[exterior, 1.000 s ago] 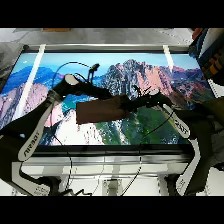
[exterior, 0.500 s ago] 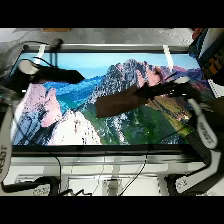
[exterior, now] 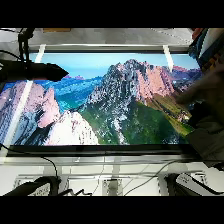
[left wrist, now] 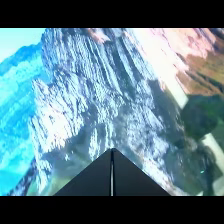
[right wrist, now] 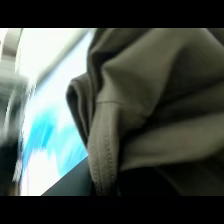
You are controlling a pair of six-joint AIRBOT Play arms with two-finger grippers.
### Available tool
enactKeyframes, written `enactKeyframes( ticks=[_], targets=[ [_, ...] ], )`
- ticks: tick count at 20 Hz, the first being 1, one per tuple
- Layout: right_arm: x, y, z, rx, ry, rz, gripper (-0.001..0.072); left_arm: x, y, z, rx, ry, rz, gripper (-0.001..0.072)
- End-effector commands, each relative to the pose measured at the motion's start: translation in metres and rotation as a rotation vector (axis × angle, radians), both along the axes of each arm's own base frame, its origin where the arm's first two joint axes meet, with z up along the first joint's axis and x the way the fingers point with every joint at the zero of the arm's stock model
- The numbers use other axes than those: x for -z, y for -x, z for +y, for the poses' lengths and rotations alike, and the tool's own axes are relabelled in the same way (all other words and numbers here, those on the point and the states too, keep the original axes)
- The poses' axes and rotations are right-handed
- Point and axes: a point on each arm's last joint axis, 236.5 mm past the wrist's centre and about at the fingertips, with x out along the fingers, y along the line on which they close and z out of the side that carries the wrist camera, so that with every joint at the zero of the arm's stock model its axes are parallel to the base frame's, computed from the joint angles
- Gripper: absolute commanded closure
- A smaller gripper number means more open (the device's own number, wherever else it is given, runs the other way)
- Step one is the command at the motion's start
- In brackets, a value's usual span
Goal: Fold the clothes and pants, and hang the long-sleeved shirts on hangers.
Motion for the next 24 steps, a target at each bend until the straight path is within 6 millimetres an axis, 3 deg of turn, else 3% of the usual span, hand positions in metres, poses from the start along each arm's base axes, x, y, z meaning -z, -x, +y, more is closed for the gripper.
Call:
enactKeyframes(
  ticks=[1, 3, 6, 8, 9, 12, 15, 17, 20, 21, 22, 23, 24],
  targets=[
    [-0.022, 0.076, -0.08, 0.348, 0.054, 0.023, 0.07, 0.004, 0.012, 0.001, 0.024, -0.018, 0.032, 0.0696],
    [-0.008, 0.128, -0.114, 0.518, 0.105, 0.137, 0.07, 0.005, 0.014, 0.0, 0.031, -0.02, 0.041, 0.0697],
    [0.021, 0.232, -0.163, 0.888, 0.162, 0.404, 0.07, 0.005, 0.014, 0.0, 0.031, -0.02, 0.041, 0.0696],
    [0.023, 0.26, -0.177, 0.981, 0.165, 0.433, 0.0689, 0.005, 0.014, 0.0, 0.031, -0.019, 0.041, 0.0696],
    [0.019, 0.26, -0.183, 1.021, 0.137, 0.4, 0.0608, 0.005, 0.014, 0.0, 0.031, -0.019, 0.042, 0.0697],
    [0.015, 0.247, -0.184, 1.013, 0.112, 0.358, 0.0033, 0.005, 0.014, 0.0, 0.031, -0.019, 0.041, 0.0696],
    [0.018, 0.222, -0.177, 0.939, 0.105, 0.346, 0.0028, 0.005, 0.014, 0.0, 0.031, -0.019, 0.042, 0.0696],
    [0.016, 0.194, -0.166, 0.856, 0.104, 0.318, 0.0031, 0.005, 0.014, 0.0, 0.031, -0.019, 0.042, 0.0696],
    [0.007, 0.122, -0.118, 0.617, 0.102, 0.239, 0.0277, 0.005, 0.014, 0.0, 0.031, -0.019, 0.042, 0.0696],
    [0.006, 0.097, -0.09, 0.49, 0.146, 0.224, 0.0462, 0.005, 0.014, 0.0, 0.031, -0.019, 0.042, 0.0696],
    [0.007, 0.072, -0.055, 0.345, 0.197, 0.213, 0.0601, 0.005, 0.014, 0.0, 0.031, -0.019, 0.042, 0.0696],
    [0.006, 0.052, -0.021, 0.212, 0.246, 0.192, 0.0698, 0.005, 0.014, 0.0, 0.031, -0.019, 0.042, 0.0696],
    [0.005, 0.033, 0.02, 0.046, 0.329, 0.155, 0.07, 0.005, 0.014, 0.0, 0.031, -0.019, 0.042, 0.0696]
  ],
)
